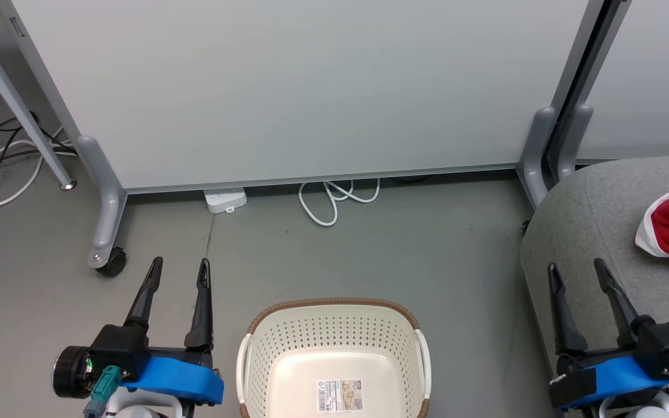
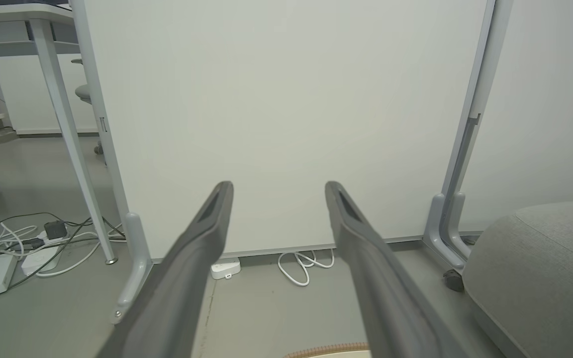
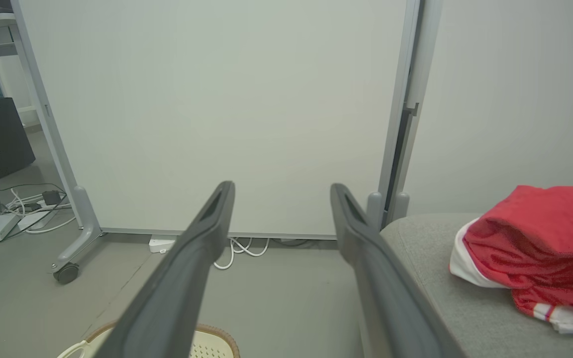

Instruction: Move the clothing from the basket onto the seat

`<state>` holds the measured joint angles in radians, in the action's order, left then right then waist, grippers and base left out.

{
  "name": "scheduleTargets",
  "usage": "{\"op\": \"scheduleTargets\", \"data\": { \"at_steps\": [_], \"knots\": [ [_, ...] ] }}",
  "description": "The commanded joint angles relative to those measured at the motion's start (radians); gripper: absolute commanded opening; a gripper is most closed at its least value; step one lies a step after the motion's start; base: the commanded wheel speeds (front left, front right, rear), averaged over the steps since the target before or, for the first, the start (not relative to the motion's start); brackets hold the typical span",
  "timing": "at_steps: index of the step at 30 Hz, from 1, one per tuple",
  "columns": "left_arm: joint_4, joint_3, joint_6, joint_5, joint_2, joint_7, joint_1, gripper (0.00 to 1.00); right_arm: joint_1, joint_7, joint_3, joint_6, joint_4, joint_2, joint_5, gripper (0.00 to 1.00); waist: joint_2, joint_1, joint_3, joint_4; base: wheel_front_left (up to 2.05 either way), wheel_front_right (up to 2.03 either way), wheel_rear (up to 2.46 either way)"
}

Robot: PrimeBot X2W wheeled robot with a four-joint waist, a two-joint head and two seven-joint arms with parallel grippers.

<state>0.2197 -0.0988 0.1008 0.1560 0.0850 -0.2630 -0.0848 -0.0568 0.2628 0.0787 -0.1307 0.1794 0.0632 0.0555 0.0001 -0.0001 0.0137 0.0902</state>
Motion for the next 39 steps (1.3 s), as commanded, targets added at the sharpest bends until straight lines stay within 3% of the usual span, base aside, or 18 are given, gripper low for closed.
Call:
{"op": "scheduleTargets", "data": {
  "at_steps": [1, 20, 21, 25, 39],
  "knots": [
    [-0.001, 0.010, 0.004, -0.008, -0.004, -0.002, 0.008, 1.00, 0.016, 0.003, 0.004, 0.000, 0.005, -0.004, 0.007, 1.00, -0.0001, 0.0001, -0.002, -0.002, 0.00, 0.00, 0.00],
    [0.022, 0.037, 0.027, -0.035, -0.029, -0.003, 0.020, 1.00, 0.030, 0.003, 0.000, 0.000, 0.042, -0.013, 0.011, 1.00, -0.0001, 0.0001, -0.011, -0.012, 0.00, 0.00, 0.00],
    [0.022, 0.038, 0.028, -0.033, -0.029, -0.003, 0.020, 0.00, 0.030, 0.003, -0.002, 0.000, 0.043, -0.014, 0.014, 0.00, -0.0001, 0.0001, -0.012, -0.012, 0.00, 0.00, 0.00],
    [0.046, 0.029, 0.023, -0.015, -0.029, 0.008, 0.031, 0.00, 0.022, -0.010, 0.003, 0.000, 0.072, -0.013, 0.025, 0.00, -0.0001, 0.0001, -0.012, -0.013, 0.00, 0.00, 0.00],
    [0.041, 0.068, 0.025, 0.280, -0.030, 0.083, 0.017, 0.00, 0.007, -0.084, 0.009, 0.000, 0.067, -0.013, 0.332, 0.00, -0.0001, 0.0001, -0.012, -0.022, 0.00, 0.00, 0.00]
  ]
}}
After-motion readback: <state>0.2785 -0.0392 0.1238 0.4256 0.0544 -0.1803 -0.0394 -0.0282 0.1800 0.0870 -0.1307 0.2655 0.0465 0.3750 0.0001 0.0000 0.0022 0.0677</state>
